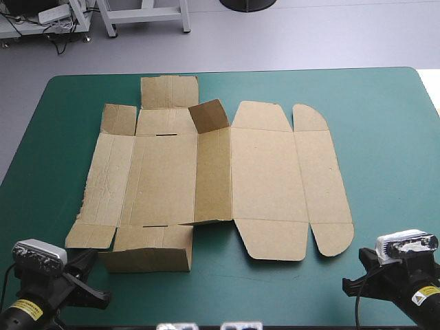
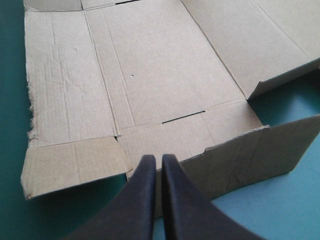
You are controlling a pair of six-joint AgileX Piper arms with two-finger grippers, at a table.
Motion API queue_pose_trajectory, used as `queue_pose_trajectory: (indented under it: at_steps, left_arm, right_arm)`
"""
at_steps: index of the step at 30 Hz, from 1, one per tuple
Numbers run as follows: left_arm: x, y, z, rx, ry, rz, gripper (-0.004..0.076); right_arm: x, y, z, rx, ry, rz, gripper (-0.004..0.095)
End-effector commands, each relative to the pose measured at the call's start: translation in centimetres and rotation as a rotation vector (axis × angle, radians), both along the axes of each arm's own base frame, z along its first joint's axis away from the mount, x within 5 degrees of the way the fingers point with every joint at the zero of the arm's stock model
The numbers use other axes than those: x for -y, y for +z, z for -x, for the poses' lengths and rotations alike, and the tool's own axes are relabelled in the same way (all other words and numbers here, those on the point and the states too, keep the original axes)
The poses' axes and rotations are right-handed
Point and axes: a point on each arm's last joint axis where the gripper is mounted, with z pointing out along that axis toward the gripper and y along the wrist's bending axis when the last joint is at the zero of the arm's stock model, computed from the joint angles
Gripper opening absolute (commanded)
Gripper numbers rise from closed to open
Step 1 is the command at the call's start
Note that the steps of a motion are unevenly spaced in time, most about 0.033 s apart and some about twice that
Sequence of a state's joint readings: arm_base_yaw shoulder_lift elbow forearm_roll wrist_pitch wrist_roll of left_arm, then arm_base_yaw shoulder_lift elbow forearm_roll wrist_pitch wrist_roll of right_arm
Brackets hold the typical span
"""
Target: Fold the box
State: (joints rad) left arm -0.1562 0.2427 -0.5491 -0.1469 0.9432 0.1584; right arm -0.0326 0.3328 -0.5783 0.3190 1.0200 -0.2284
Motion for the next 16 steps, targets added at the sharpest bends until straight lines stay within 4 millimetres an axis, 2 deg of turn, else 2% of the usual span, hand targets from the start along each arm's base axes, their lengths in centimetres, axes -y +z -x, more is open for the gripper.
queue_pose_trajectory:
  at_steps: [1,16]
  left_arm:
    - [0.16,1.35,-0.42,0.069,-0.002,0.033,0.0024]
    - [0.25,1.13,-0.47,0.023,0.014,0.072,0.0023]
  right_arm:
    - [-0.01,1.15,-0.5,0.063,-0.009,-0.016,-0.0005]
    - [-0.01,1.15,-0.5,0.063,-0.009,-0.016,-0.0005]
